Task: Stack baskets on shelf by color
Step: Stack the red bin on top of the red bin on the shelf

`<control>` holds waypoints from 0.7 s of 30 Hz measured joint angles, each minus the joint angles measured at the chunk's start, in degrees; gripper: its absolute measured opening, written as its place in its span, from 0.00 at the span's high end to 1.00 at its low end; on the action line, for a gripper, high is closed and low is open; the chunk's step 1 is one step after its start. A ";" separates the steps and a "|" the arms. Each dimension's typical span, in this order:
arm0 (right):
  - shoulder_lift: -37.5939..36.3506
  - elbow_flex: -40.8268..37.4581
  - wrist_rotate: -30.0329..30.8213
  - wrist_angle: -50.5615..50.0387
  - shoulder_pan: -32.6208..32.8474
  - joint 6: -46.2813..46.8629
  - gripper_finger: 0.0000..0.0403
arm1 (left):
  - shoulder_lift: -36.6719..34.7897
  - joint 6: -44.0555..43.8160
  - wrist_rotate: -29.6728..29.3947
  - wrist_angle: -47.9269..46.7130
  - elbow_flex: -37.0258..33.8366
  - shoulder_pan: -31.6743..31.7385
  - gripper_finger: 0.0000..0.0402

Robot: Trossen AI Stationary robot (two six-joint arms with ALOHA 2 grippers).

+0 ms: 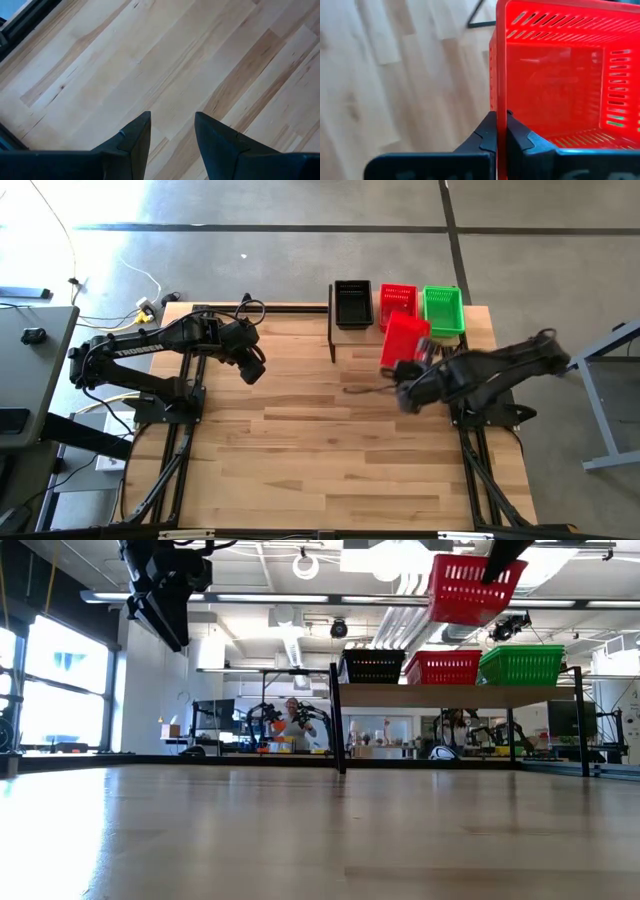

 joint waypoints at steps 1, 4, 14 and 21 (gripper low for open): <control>-1.73 -0.72 0.65 0.33 -1.04 -2.13 1.00 | 0.00 0.01 0.00 0.05 0.00 0.00 0.65; -5.90 -2.06 1.78 1.13 -4.85 -9.41 1.00 | 0.00 -0.24 0.00 0.12 0.00 -0.01 0.65; -11.10 -2.12 -3.85 7.19 -22.97 -36.73 1.00 | 0.00 -2.07 -0.02 0.15 0.00 0.01 0.65; -10.48 -2.14 -13.54 14.39 -36.94 -48.32 1.00 | 0.00 -2.03 -0.04 0.15 0.00 -0.01 0.65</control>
